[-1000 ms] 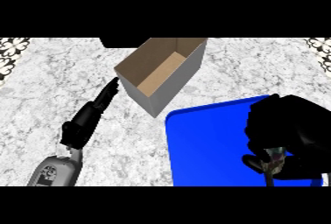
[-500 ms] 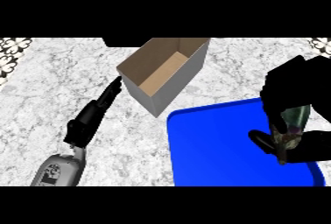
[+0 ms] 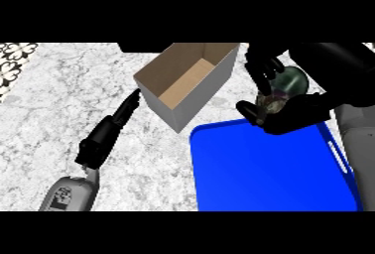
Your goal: Pick the eggplant from the tray and place it in the cardboard box
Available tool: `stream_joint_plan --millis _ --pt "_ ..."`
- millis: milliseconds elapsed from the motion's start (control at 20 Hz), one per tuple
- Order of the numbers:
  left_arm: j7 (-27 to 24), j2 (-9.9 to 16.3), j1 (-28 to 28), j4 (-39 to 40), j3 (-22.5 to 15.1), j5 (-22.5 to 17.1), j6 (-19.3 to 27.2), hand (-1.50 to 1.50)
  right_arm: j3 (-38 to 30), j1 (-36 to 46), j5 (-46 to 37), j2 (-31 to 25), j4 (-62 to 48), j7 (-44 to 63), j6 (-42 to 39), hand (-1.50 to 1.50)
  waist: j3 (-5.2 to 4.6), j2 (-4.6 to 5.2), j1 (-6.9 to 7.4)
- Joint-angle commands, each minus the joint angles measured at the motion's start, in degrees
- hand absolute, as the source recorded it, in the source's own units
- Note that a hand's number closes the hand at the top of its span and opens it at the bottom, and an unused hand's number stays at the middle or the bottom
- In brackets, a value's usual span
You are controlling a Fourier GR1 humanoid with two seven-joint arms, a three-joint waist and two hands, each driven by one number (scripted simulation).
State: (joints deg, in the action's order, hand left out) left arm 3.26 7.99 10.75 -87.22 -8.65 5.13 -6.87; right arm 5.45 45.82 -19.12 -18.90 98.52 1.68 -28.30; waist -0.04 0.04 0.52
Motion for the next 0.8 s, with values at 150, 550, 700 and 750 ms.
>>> stream_joint_plan --millis 150,550,700,750 --pt "0.9 -0.5 2.3 0.5 1.3 0.5 -0.7 0.0 -2.0 8.3 -3.3 4.1 -12.3 -0.7 2.7 1.5 0.02 0.02 -0.03" --pt "-3.1 -0.1 -1.4 0.2 1.0 1.2 -1.7 0.0 4.2 14.8 -17.2 8.7 -30.3 -9.4 13.7 1.5 -0.01 0.3 0.77" --pt "-1.4 -2.1 -1.2 0.3 0.1 2.5 0.2 0.0 4.7 18.2 -19.8 11.4 -38.0 -10.1 16.1 1.5 0.0 0.27 0.79" --pt "1.0 -1.0 2.0 0.1 2.2 0.1 -1.7 0.0 5.7 17.4 -21.7 12.7 -40.9 -12.4 19.6 1.5 0.01 0.37 0.9"
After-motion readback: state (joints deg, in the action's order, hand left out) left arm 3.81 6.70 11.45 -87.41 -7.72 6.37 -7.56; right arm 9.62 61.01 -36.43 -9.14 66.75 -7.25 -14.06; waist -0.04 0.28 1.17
